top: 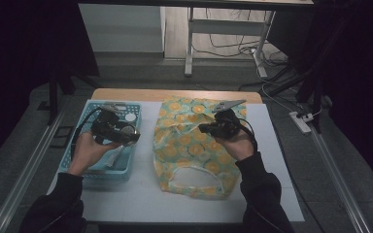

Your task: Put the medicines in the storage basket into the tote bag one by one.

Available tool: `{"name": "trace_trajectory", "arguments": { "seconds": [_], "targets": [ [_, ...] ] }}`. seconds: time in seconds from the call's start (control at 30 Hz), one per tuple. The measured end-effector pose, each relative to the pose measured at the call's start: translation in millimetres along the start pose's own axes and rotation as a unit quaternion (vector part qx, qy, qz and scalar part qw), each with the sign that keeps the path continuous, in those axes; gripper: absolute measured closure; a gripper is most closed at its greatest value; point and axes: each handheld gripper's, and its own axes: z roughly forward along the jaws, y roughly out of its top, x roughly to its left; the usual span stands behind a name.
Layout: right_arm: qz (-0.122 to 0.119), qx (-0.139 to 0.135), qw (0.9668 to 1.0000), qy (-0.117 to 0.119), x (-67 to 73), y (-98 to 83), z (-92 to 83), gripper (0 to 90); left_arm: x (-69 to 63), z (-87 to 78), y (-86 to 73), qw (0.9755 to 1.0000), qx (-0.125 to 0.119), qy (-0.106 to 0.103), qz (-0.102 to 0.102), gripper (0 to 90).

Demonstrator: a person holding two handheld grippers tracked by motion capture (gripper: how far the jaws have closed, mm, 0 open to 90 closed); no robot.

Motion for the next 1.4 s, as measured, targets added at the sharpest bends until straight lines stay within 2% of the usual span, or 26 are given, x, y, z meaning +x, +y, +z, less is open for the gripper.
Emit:
{"name": "trace_trajectory", "arguments": {
  "seconds": [0.23,0.47,0.63,1.03,1.4],
  "targets": [
    [0.0,-0.003,1.0,-0.001,-0.7,-0.2,-0.4,90.0,-24.5,5.5,6.5,0.9992,-0.007,-0.031,0.026,22.0],
    [0.003,-0.004,1.0,-0.002,-1.9,-0.9,0.2,90.0,-50.4,15.9,15.0,0.9969,-0.004,-0.053,0.059,22.0],
    [0.004,-0.006,1.0,-0.004,-3.2,-1.5,-0.2,90.0,-64.4,27.0,19.1,0.9951,-0.002,-0.069,0.071,22.1],
    [0.007,-0.012,0.9999,-0.007,-4.6,-2.0,-1.1,90.0,-89.0,63.2,32.0,0.9915,0.014,-0.082,0.1,22.1],
    [0.007,-0.016,0.9998,-0.01,-7.2,-3.3,-1.7,90.0,-106.5,96.7,41.8,0.9887,0.021,-0.084,0.122,22.1]
  ]
}}
